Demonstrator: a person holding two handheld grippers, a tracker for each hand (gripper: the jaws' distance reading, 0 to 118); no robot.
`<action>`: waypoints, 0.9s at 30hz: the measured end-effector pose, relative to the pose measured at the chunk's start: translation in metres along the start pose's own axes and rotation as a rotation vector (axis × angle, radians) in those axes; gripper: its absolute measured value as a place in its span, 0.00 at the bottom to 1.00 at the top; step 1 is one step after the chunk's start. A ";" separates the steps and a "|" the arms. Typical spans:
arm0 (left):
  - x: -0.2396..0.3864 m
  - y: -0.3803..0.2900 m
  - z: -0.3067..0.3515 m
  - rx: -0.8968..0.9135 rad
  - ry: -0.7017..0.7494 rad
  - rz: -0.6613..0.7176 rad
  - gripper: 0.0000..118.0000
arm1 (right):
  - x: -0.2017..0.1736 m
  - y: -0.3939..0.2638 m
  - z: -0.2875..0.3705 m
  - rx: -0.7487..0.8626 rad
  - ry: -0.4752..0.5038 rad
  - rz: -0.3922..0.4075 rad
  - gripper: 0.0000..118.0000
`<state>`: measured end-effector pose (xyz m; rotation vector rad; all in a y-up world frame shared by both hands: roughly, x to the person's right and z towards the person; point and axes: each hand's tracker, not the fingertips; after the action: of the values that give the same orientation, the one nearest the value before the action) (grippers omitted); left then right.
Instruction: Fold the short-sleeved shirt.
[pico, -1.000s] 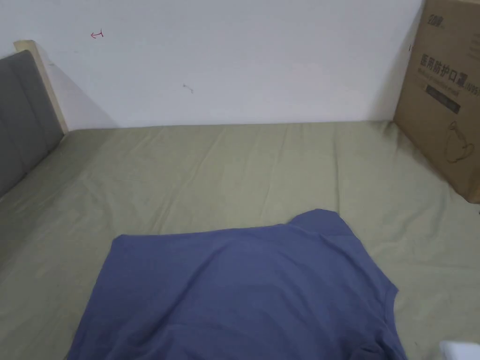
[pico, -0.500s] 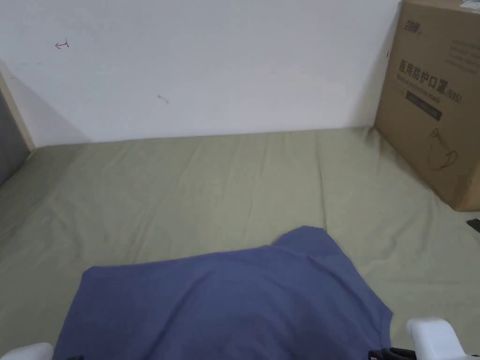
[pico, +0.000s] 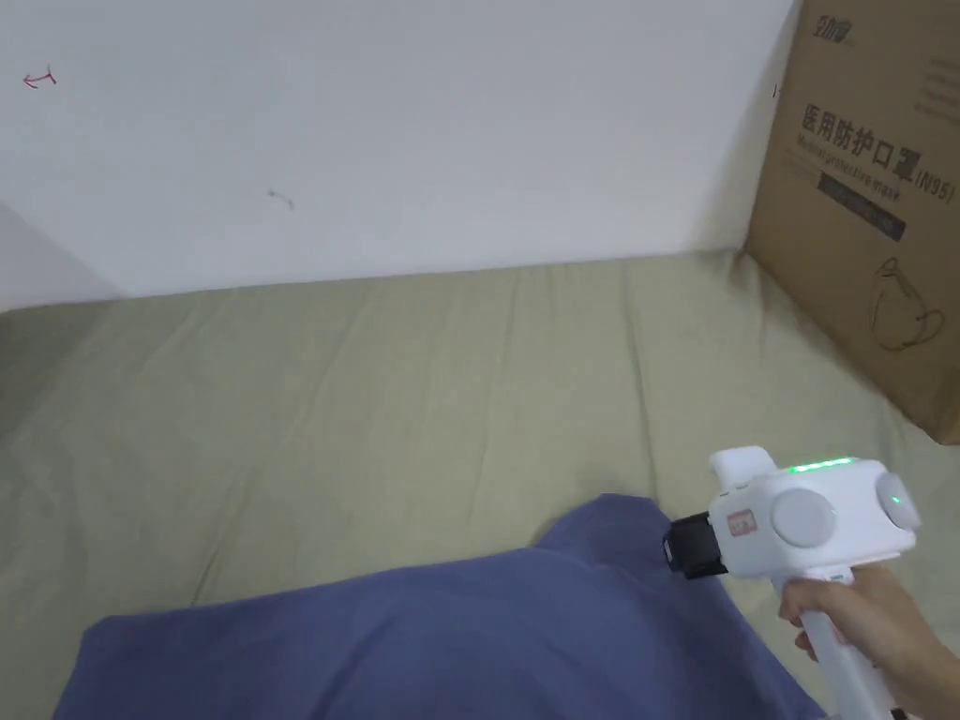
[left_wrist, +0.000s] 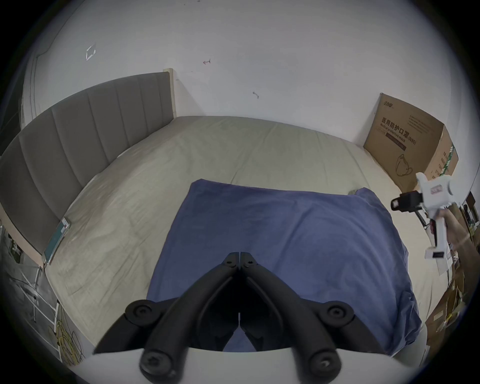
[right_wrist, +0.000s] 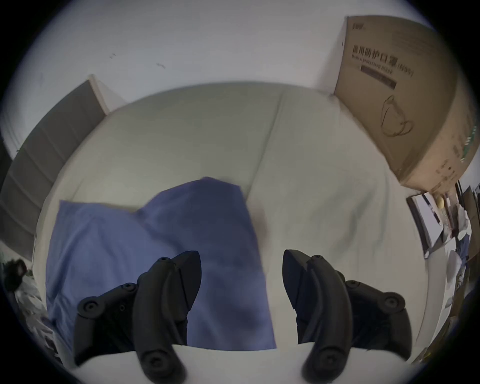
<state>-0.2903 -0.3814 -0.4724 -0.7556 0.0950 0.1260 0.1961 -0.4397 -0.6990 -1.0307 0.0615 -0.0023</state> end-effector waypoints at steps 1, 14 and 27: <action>0.000 0.000 -0.004 -0.010 0.004 0.002 0.00 | 0.004 0.005 -0.014 -0.050 0.016 -0.020 0.60; -0.018 0.009 -0.027 -0.086 0.006 0.111 0.03 | 0.009 0.006 -0.042 -0.161 0.026 -0.068 0.01; -0.090 0.133 -0.150 -0.161 0.004 0.133 0.99 | -0.006 0.012 0.006 -0.099 0.061 -0.061 0.01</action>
<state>-0.4049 -0.3954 -0.6593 -0.9099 0.1405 0.2605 0.1900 -0.4280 -0.7055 -1.1314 0.0864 -0.0866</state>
